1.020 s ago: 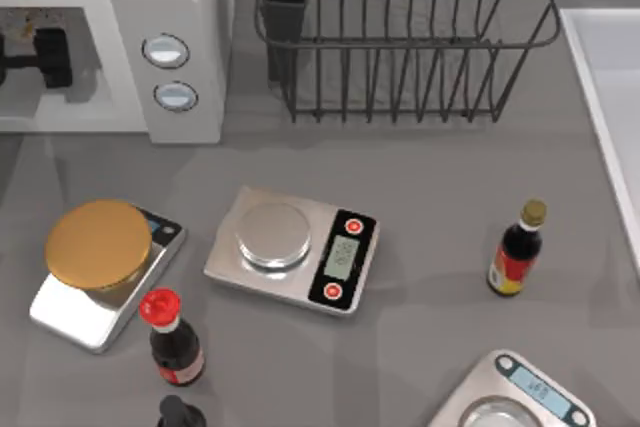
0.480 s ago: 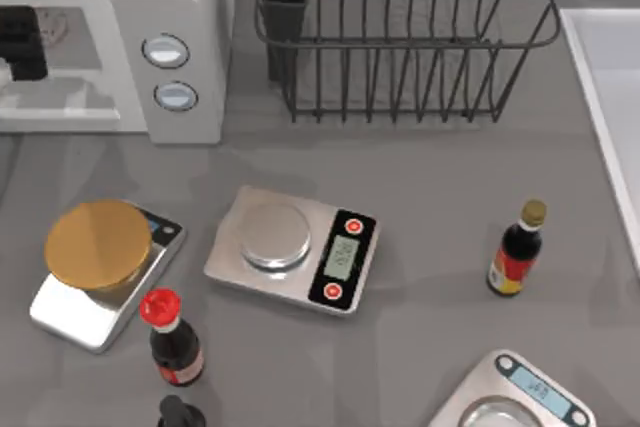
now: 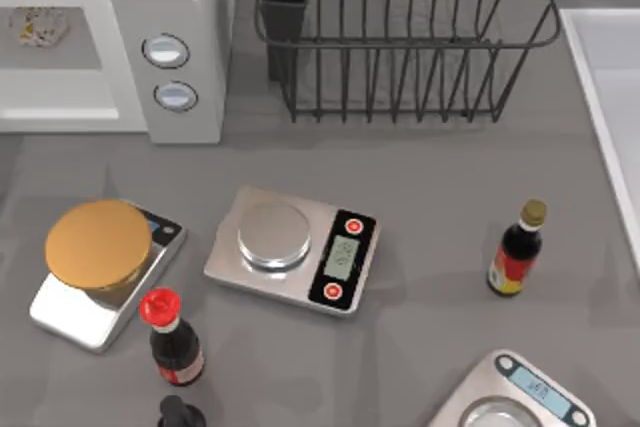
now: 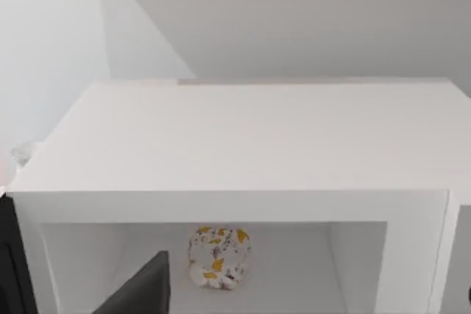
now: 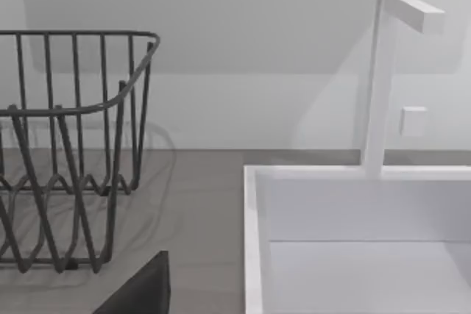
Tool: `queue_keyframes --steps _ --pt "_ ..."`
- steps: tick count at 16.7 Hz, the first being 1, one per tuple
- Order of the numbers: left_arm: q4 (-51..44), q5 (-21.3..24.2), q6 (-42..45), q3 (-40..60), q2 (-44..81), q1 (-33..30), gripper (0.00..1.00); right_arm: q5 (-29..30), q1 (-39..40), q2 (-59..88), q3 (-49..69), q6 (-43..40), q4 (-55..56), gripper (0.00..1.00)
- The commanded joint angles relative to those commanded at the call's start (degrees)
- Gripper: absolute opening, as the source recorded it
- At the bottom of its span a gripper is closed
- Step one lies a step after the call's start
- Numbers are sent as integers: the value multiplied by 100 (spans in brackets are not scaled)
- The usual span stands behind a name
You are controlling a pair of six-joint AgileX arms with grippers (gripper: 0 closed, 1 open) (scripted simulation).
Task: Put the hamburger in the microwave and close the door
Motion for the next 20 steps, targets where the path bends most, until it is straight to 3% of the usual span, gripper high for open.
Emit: queue_keyframes --steps 7,15,20 --pt "-599 -308 -117 -2019 -2883 -269 100 0 0 0 0 0 0 100" --pt "-705 -368 -136 -2338 -3243 -316 100 0 0 0 0 0 0 100" --pt "-705 -368 -136 -2338 -3243 -316 62 0 0 0 0 0 0 100"
